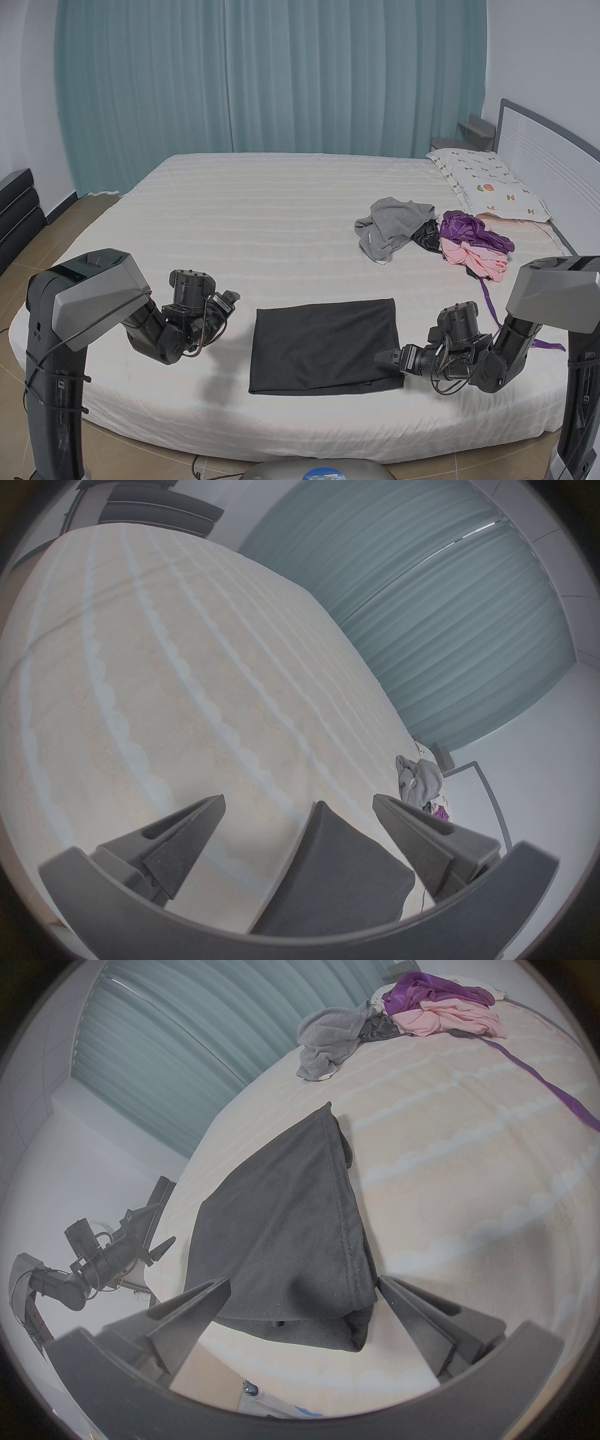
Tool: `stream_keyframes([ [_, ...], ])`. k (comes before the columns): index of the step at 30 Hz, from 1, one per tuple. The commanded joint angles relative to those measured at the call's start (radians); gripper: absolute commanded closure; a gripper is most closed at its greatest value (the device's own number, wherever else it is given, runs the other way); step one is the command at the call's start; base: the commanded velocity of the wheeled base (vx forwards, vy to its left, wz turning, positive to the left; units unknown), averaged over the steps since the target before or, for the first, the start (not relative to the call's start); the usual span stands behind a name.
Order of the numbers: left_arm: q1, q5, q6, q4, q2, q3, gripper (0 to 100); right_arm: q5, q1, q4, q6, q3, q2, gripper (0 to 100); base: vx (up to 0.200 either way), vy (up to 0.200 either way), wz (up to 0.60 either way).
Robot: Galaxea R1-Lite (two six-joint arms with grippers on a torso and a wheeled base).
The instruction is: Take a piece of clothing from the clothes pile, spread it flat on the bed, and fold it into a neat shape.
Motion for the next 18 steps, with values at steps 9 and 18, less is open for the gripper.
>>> stream_keyframes([
  [9, 0.004, 0.003, 0.001, -0.003, -0.016, 0.007, 0, -0.012, -0.006, 0.05, 0.001, -0.016, 0.006, 100, 0.0, 0.0, 0.0],
  [18, 0.017, 0.003, 0.004, -0.005, -0.021, 0.026, 0, -0.02, -0.018, 0.092, -0.008, 0.021, -0.051, 100, 0.0, 0.0, 0.0],
])
